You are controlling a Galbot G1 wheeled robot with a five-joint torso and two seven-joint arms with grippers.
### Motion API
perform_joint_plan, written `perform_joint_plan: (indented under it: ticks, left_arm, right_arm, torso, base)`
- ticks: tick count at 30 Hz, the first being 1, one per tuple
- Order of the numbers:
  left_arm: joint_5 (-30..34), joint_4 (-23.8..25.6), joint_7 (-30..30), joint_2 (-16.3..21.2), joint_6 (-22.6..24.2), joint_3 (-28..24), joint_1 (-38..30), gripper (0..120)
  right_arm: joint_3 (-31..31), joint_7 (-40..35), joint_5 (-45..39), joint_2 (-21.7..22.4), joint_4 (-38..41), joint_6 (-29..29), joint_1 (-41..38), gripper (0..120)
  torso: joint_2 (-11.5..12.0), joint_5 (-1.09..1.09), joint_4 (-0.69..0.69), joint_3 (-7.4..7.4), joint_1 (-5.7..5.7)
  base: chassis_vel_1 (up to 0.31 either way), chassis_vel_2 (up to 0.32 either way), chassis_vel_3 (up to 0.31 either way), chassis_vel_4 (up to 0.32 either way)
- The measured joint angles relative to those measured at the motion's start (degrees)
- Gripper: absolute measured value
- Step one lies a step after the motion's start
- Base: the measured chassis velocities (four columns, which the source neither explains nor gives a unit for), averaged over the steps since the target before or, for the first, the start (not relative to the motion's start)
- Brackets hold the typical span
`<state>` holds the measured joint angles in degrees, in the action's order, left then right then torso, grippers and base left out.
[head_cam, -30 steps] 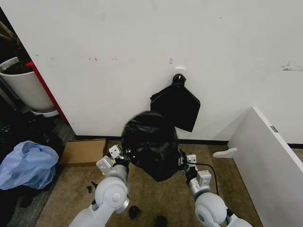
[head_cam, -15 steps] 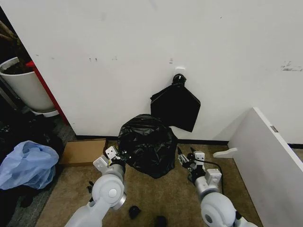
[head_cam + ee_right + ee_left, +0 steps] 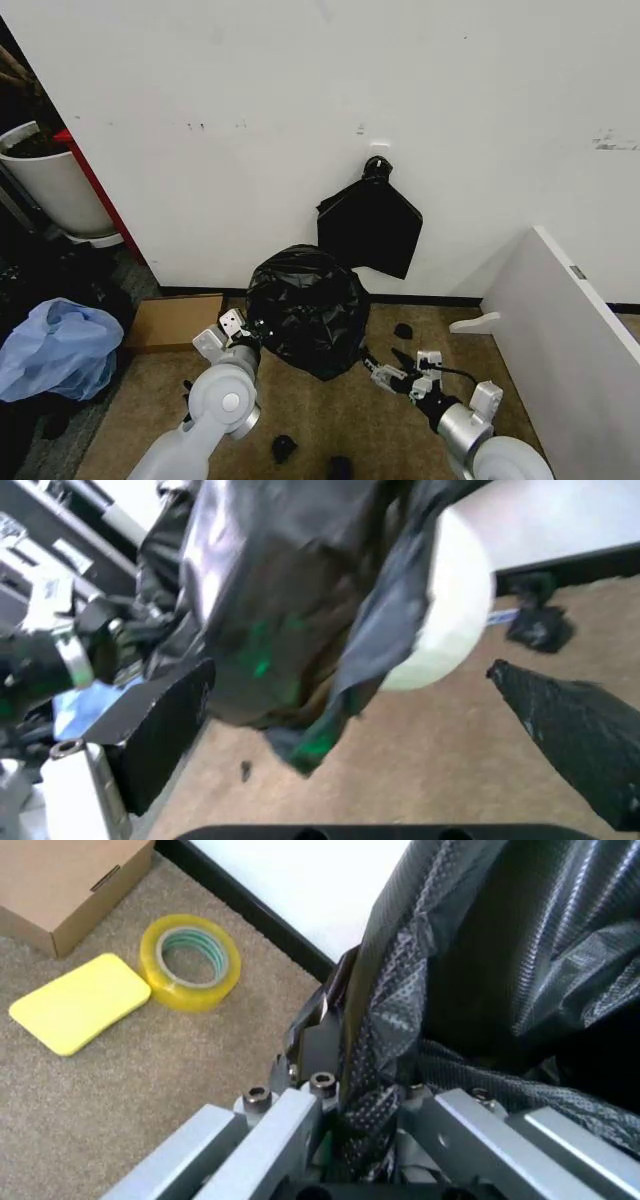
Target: Place the garbage bag over the trash bin.
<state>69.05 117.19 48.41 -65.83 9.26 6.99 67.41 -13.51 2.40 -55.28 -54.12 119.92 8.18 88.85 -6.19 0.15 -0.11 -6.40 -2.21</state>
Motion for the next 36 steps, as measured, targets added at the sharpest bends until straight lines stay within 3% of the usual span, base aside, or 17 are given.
perform_joint_plan:
  ticks: [6,12,14,16,18,24,26,28,36]
  left_arm:
    - [-0.13,1.09,0.01,0.12,0.02,0.06,0.86,0]
    - [-0.36,1.76,-0.05,-0.12,0.04,-0.14,1.22,0]
    - [-0.36,1.76,-0.05,-0.12,0.04,-0.14,1.22,0]
    - [-0.48,1.92,-0.10,-0.23,0.02,-0.24,1.25,0]
    - [-0.48,1.92,-0.10,-0.25,0.02,-0.25,1.26,0]
    - [-0.49,2.16,-0.11,-0.37,-0.06,-0.25,1.41,0]
    - [-0.49,2.17,-0.11,-0.37,-0.06,-0.25,1.43,0]
    - [-0.37,2.36,-0.09,-0.41,-0.07,-0.25,1.52,0]
    - [1.59,3.93,0.94,-0.45,1.43,-0.23,2.07,0]
  right_arm:
    - [2.45,-0.30,1.65,-1.05,-0.16,0.11,-0.56,86]
    - [3.82,-1.99,2.29,-2.02,-1.27,-0.26,-1.70,57]
    - [3.83,-2.01,2.29,-2.03,-1.31,-0.29,-1.71,57]
    - [3.94,-2.15,2.67,-2.23,-1.77,-0.81,-1.80,44]
    - [3.94,-2.15,2.82,-2.26,-1.86,-0.88,-1.82,42]
    - [4.31,-2.08,3.97,-2.31,-3.47,-3.10,-2.33,14]
    - [4.38,-2.07,4.02,-2.32,-3.53,-3.22,-2.37,12]
    - [4.88,-2.06,4.62,-2.51,-4.08,-3.93,-2.60,2]
    - [7.14,-3.77,9.13,-3.52,-7.41,-5.44,-4.86,0]
  torso:
    - [0.00,0.00,0.00,0.00,0.00]
    - [0.00,0.00,0.00,0.00,0.00]
    - [0.00,-0.01,0.00,0.00,0.00]
    - [0.00,0.00,0.00,0.00,0.00]
    - [0.00,-0.01,0.00,0.00,0.00]
    - [0.00,0.00,0.00,0.00,0.00]
    - [0.00,-0.01,0.00,0.00,0.00]
    - [0.00,-0.01,0.00,0.00,0.00]
    - [0.00,-0.01,0.00,0.00,0.00]
  base:
    - [0.000,0.000,0.000,0.000]
    - [0.000,0.000,0.000,0.000]
    - [0.000,0.000,0.000,0.000]
    - [0.000,0.000,0.000,0.000]
    - [0.000,0.000,0.000,0.000]
    - [0.000,0.000,0.000,0.000]
    - [0.000,0.000,0.000,0.000]
    - [0.000,0.000,0.000,0.000]
    - [0.000,0.000,0.000,0.000]
